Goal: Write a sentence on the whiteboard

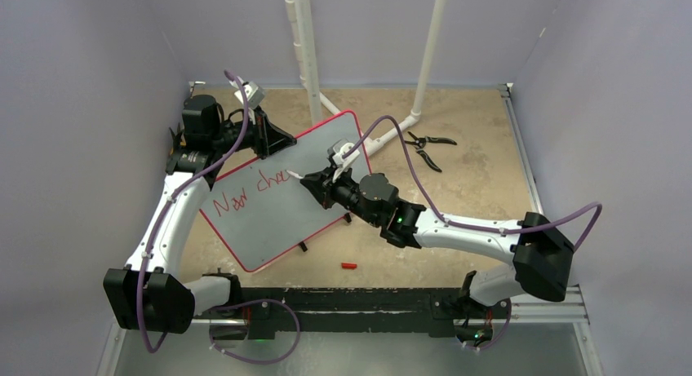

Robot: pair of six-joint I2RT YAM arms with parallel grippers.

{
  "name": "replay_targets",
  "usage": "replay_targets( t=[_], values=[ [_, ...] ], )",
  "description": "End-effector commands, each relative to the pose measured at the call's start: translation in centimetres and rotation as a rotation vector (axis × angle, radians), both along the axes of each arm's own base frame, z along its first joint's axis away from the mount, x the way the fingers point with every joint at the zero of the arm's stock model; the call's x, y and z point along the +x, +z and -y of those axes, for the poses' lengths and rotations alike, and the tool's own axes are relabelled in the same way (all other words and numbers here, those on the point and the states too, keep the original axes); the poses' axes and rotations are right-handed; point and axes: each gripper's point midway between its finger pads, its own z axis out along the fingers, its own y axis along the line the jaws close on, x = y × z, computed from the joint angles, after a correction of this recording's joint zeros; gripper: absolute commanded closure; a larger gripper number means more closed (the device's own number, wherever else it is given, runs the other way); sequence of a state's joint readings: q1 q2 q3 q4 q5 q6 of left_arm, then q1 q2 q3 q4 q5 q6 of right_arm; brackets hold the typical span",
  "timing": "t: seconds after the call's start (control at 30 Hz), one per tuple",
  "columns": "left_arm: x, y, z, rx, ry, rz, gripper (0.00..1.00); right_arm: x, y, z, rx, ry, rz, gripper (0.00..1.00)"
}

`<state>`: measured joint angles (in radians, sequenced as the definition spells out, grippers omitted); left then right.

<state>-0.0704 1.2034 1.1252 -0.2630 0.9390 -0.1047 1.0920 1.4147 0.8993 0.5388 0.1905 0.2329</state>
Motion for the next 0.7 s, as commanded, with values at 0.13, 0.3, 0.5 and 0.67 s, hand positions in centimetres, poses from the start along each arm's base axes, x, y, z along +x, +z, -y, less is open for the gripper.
replay_targets(
  t=[0.13,0.3,0.5,0.67],
  values=[
    [1.8,-0.1,-1.4,0.022,0.073,0.037,1.00,0.4,1.0,0.4,0.022,-0.026,0.017,1.00],
    [1.8,-0.1,-1.4,0.022,0.073,0.037,1.00,-0.2,-1.3,0.8,-0.008,-0.013,-0.033,1.00],
    [1.7,-0.1,-1.4,0.021,0.073,0.036,1.00,-0.3,-1.6,1.0,-0.004,-0.015,-0.042,1.00],
    [1.8,-0.1,-1.4,0.021,0.073,0.034,1.00,0.0,0.8,1.1,0.066,-0.034,-0.006,1.00]
  ],
)
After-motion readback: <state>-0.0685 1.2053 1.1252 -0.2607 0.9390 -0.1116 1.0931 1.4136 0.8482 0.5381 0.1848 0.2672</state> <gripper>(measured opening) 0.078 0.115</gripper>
